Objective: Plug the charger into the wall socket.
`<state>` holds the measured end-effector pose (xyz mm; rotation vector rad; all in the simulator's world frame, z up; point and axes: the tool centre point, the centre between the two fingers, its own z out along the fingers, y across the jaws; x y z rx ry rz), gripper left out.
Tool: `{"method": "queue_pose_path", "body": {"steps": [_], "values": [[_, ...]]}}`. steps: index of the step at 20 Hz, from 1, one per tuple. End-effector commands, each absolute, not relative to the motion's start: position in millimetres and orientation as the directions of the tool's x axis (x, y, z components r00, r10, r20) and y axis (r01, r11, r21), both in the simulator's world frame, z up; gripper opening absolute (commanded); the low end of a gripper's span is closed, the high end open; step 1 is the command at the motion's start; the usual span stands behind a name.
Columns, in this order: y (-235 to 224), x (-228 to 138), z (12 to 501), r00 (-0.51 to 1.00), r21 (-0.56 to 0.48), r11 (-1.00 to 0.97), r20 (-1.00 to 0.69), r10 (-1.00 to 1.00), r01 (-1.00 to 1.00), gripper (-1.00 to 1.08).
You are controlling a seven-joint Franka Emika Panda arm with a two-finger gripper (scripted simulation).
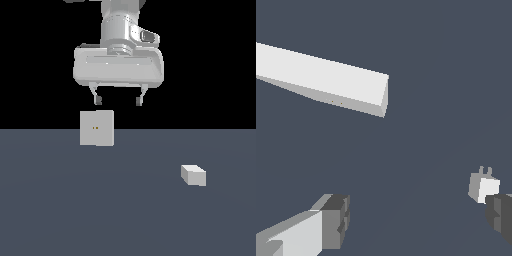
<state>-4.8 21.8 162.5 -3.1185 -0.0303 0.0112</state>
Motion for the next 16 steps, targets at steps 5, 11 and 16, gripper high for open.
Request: {"method": "queue_pose_path", "body": {"steps": [5, 11, 16], "values": [[20, -6, 162, 1.0, -0.022, -1.0, -0.002, 0.018, 0.018, 1.0], [12, -10, 157, 1.0, -0.019, -1.0, 0.023, 0.011, 0.012, 1.0], [0, -15, 149, 0.998, -0.015, -1.0, 0.061, 0.001, 0.002, 1.0]]}}
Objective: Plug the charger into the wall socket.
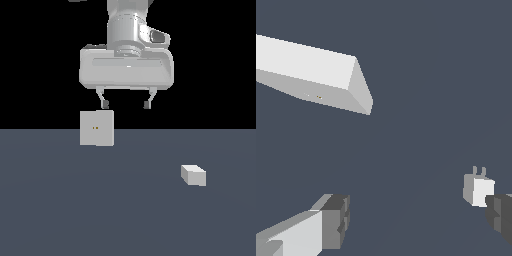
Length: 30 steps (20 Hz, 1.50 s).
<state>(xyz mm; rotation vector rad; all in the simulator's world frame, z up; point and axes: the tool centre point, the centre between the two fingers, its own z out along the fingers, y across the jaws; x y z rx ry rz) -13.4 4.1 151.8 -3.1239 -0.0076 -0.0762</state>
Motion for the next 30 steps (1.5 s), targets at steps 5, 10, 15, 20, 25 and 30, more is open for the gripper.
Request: {"method": "queue_pose_path", "body": {"steps": [5, 10, 15, 20, 25, 30], "values": [[-17, -23, 139, 0.993, -0.01, -1.0, 0.113, -0.013, -0.012, 1.0], [-36, -31, 126, 0.985, -0.004, -1.0, 0.172, -0.029, -0.029, 1.0], [-55, -39, 114, 0.972, 0.001, -0.999, 0.229, -0.044, -0.045, 1.0], [-74, -45, 100, 0.956, 0.004, -0.998, 0.286, -0.059, -0.062, 1.0], [-92, -51, 87, 0.937, 0.005, -0.997, 0.34, -0.073, -0.079, 1.0], [-106, -55, 76, 0.92, 0.003, -0.996, 0.383, -0.083, -0.092, 1.0]]}}
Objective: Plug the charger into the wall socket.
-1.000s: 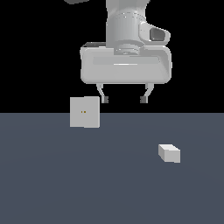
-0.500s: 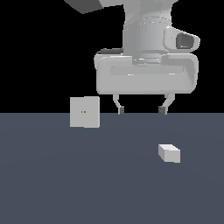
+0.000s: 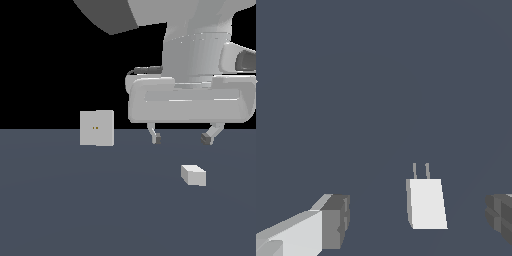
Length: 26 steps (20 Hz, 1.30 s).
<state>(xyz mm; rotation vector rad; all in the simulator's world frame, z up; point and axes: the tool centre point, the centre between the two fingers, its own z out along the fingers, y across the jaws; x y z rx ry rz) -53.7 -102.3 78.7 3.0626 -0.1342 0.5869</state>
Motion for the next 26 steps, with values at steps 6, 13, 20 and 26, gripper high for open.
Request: {"method": "queue_pose_path", "body": {"steps": [6, 13, 20, 26], "values": [[-117, -57, 67, 0.904, 0.0, -0.995, 0.417, -0.091, -0.101, 1.0], [-122, -57, 62, 0.898, 0.0, -0.995, 0.429, -0.094, -0.103, 1.0], [-122, -58, 53, 0.899, 0.0, -0.995, 0.428, -0.094, -0.104, 1.0], [-122, -58, 27, 0.899, 0.0, -0.995, 0.429, -0.094, -0.104, 1.0]]}}
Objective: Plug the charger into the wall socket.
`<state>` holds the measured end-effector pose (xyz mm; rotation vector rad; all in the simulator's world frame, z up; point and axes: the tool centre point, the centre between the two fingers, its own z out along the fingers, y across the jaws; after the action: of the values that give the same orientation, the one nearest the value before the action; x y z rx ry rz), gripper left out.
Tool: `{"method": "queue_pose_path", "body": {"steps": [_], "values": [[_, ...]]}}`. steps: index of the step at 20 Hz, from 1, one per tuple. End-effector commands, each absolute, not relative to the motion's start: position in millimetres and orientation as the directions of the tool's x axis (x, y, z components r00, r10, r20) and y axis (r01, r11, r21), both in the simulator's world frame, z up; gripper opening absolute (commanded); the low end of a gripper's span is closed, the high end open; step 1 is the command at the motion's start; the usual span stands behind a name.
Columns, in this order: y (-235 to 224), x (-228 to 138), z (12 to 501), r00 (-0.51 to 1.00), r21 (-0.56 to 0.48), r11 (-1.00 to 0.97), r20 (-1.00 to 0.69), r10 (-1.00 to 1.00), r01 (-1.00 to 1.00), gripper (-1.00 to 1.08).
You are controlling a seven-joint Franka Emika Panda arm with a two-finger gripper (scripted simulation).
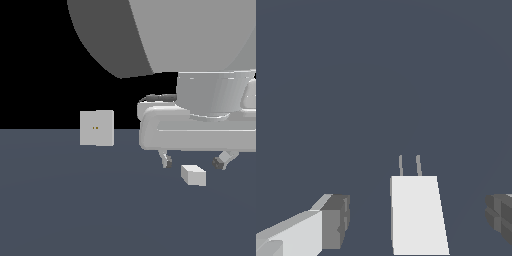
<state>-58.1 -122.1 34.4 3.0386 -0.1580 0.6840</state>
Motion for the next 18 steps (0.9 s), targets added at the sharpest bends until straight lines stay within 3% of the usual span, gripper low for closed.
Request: {"method": "queue_pose_path", "body": {"steps": [1, 8, 9, 18], "values": [[-122, -58, 24, 0.899, 0.0, -0.995, 0.429, -0.094, -0.104, 1.0], [-122, -58, 12, 0.898, 0.0, -0.995, 0.429, -0.093, -0.103, 1.0], [-122, -58, 12, 0.898, 0.0, -0.995, 0.429, -0.093, -0.103, -1.0], [-122, -58, 12, 0.898, 0.0, -0.995, 0.429, -0.093, -0.103, -1.0]]}}
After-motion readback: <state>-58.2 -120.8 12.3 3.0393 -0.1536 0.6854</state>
